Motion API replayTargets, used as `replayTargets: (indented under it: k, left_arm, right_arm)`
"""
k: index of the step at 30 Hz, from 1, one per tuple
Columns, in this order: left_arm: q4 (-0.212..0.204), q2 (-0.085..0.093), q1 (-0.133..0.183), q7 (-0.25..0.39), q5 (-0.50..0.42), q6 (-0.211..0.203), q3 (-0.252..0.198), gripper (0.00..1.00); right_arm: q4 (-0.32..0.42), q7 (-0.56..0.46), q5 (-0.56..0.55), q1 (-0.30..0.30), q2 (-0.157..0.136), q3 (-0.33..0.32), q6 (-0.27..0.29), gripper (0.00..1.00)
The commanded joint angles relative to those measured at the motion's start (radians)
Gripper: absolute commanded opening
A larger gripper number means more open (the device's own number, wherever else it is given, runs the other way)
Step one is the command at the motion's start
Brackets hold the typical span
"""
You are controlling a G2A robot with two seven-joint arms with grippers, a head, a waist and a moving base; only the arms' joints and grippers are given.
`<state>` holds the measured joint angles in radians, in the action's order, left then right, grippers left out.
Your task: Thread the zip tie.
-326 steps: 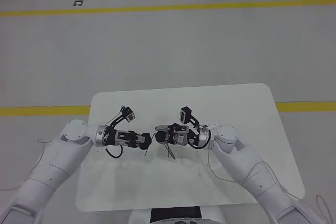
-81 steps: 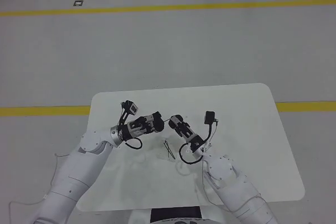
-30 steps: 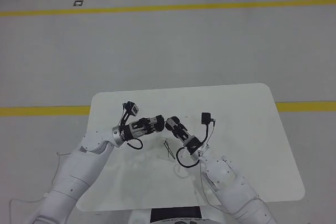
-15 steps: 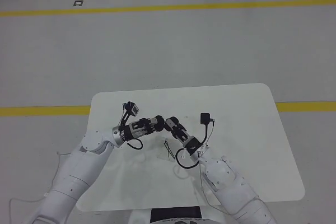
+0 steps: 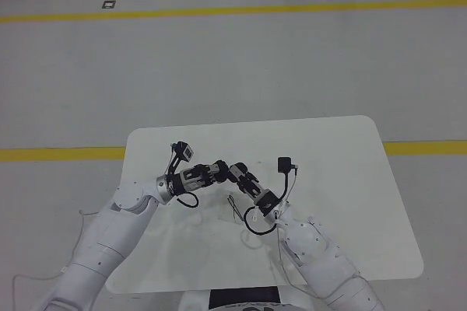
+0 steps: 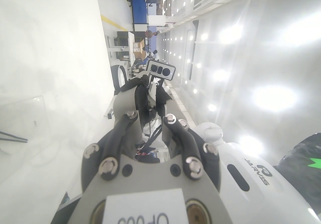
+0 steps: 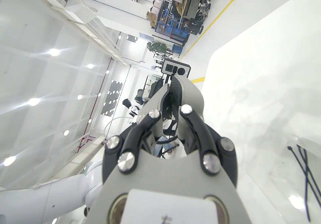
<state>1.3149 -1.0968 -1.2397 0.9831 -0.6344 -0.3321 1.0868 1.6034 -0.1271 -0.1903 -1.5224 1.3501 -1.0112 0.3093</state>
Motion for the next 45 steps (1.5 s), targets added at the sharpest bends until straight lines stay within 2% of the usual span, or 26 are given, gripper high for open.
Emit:
replayTargets:
  k: [1,4,7,16,17,18,19,25,30,35,38,39,40,45]
  left_arm:
    - [-0.001,0.0,0.001,-0.001,0.0,0.0,-0.001,0.09]
    - [-0.002,0.0,0.002,-0.001,0.0,0.001,-0.003,0.08]
    - [-0.003,0.001,0.004,-0.001,0.0,0.001,-0.005,0.0]
    - [-0.006,0.002,0.008,-0.001,0.007,0.005,-0.011,0.0]
    - [-0.007,0.002,0.008,0.0,0.007,0.005,-0.012,0.0]
    - [-0.007,0.002,0.008,0.0,0.008,0.005,-0.012,0.0]
    - [-0.007,0.002,0.008,0.001,0.008,0.005,-0.013,0.0]
    - [-0.005,0.006,0.005,0.017,0.0,0.001,-0.006,0.0]
    - [-0.001,0.013,-0.001,0.055,-0.009,-0.005,0.009,0.0]
    - [-0.005,0.025,0.004,0.141,-0.025,-0.008,0.047,0.0]
    - [-0.004,0.034,0.011,0.228,-0.029,-0.008,0.075,0.0]
    - [-0.007,0.036,0.016,0.278,-0.03,-0.008,0.08,0.0]
    - [-0.016,0.039,0.025,0.3,-0.016,-0.008,0.085,0.0]
    - [-0.016,0.039,0.025,0.3,-0.016,-0.008,0.085,0.0]
  right_arm:
    - [0.0,0.0,0.0,0.0,0.0,0.0,0.001,0.0]
    - [0.0,-0.002,0.0,0.0,0.0,0.0,0.002,0.0]
    - [0.001,-0.005,0.0,0.0,0.0,0.0,0.0,0.0]
    - [0.001,-0.009,0.008,-0.001,0.0,-0.001,-0.003,0.0]
    - [0.001,-0.01,0.01,-0.001,0.0,-0.001,-0.003,0.08]
    - [0.001,-0.011,0.012,-0.001,0.0,-0.001,-0.005,0.4]
    - [0.002,-0.011,0.015,-0.002,0.0,-0.002,-0.007,1.0]
    - [0.004,-0.014,0.033,-0.003,-0.001,-0.009,-0.007,1.0]
    - [0.012,-0.032,0.06,-0.009,-0.005,-0.031,-0.004,1.0]
    - [0.017,-0.157,0.172,-0.013,-0.014,-0.065,0.008,1.0]
    - [0.012,-0.296,0.255,-0.006,-0.024,-0.086,-0.011,1.0]
    - [0.012,-0.296,0.255,-0.006,-0.024,-0.086,-0.011,1.0]
    - [0.012,-0.296,0.255,-0.006,-0.024,-0.086,-0.011,1.0]
    - [0.012,-0.296,0.255,-0.006,-0.024,-0.086,-0.011,1.0]
